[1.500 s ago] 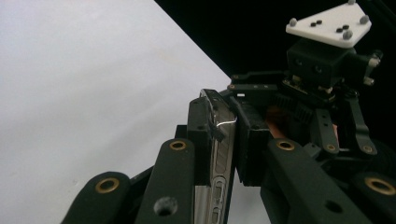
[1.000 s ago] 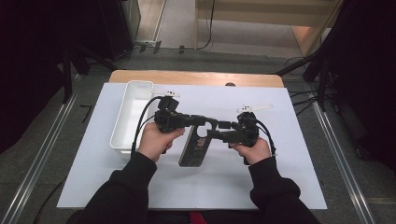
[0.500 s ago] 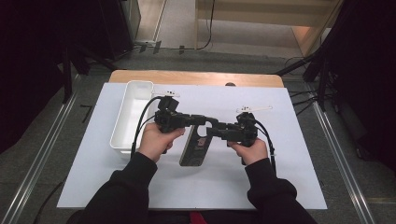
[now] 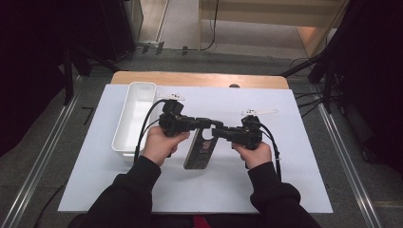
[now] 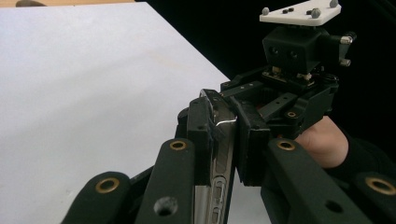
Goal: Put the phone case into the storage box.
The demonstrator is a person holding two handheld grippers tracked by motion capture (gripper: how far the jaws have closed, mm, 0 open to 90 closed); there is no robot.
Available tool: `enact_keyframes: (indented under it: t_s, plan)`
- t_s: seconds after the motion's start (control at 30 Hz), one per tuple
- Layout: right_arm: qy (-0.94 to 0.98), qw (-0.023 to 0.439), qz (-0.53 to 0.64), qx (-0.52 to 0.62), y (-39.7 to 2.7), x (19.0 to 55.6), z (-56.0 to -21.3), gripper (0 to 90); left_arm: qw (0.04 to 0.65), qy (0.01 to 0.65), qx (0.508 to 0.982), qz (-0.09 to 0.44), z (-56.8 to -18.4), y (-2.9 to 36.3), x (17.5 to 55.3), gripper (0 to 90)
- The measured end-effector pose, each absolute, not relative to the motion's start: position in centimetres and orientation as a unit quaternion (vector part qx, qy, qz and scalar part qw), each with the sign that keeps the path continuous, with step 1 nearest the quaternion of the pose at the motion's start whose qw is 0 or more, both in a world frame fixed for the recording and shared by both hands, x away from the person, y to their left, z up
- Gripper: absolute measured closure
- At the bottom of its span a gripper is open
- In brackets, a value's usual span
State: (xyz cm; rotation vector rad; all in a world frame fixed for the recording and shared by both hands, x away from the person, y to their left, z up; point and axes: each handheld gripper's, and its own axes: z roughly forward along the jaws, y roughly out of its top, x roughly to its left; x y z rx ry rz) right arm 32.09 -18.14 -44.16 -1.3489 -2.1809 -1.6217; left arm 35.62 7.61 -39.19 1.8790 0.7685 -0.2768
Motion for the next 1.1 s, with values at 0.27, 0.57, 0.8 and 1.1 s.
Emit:
enact_keyframes:
  t_s: [0.27,0.57,0.8,1.1]
  plan:
    - [-0.712,0.06,-0.531,-0.456,-18.26,32.04,-43.99,69.0,0.524,0.314,0.784,-0.112,-39.21,7.56,35.54,78.3]
    - [-0.714,0.065,-0.531,-0.452,-18.47,32.02,-43.87,70.3,0.527,0.308,0.784,-0.109,-39.22,7.41,35.42,78.1]
    - [-0.716,0.065,-0.531,-0.448,-18.57,32.02,-43.69,70.7,0.531,0.305,0.783,-0.109,-39.14,7.46,35.38,78.0]
    - [-0.718,0.066,-0.532,-0.445,-18.65,31.96,-43.53,71.0,0.53,0.301,0.786,-0.105,-39.08,7.44,35.34,75.2]
